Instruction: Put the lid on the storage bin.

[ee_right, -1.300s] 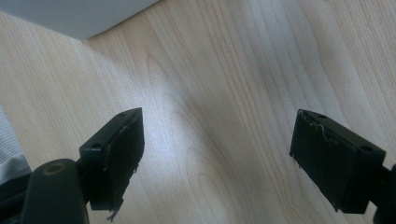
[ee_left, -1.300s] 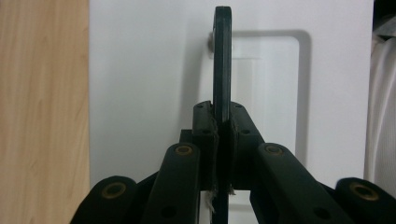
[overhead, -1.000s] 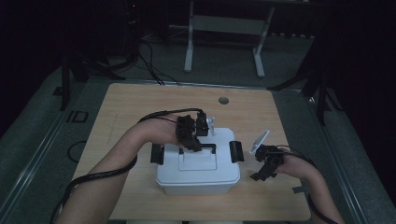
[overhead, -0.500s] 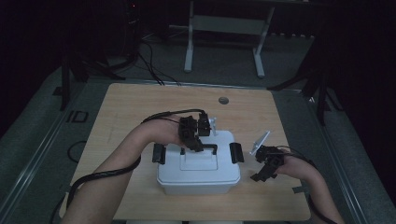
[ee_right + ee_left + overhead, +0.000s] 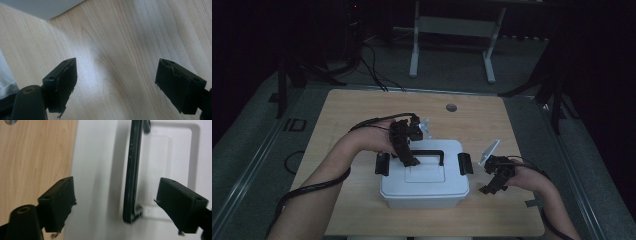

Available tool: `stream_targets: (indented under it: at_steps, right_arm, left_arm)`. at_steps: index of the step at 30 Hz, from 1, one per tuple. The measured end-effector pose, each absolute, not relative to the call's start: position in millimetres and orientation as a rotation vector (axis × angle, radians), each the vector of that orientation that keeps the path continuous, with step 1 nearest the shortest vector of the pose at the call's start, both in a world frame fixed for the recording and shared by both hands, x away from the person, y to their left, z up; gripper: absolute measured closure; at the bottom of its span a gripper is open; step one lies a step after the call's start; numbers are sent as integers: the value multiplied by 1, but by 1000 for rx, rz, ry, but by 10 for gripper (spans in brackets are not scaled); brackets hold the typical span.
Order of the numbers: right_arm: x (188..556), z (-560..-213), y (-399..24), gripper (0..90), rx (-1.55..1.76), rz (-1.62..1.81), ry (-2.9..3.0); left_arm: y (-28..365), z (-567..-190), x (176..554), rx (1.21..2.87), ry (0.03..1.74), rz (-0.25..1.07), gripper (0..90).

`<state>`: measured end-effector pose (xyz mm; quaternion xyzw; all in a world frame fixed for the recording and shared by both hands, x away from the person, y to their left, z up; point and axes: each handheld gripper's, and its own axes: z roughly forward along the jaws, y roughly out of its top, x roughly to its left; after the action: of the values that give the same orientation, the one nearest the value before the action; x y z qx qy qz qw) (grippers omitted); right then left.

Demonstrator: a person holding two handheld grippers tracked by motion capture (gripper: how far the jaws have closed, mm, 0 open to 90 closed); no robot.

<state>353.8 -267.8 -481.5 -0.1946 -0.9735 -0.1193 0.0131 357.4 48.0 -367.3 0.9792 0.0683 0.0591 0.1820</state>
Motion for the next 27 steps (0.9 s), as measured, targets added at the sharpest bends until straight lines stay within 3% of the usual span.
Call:
stream_targets:
  at_steps: [1, 5, 27]
  right_arm:
    - [354, -481, -268, 171, -609, -373, -3033]
    - [353, -480, -268, 171, -609, -375, -3033]
    - [353, -474, -271, 171, -657, -411, -3054]
  left_arm:
    - [50, -368, 356, 2755, 191, 159, 109]
    - [60, -372, 354, 2739, 209, 172, 84]
    - [130, -379, 344, 2583, 348, 150, 84]
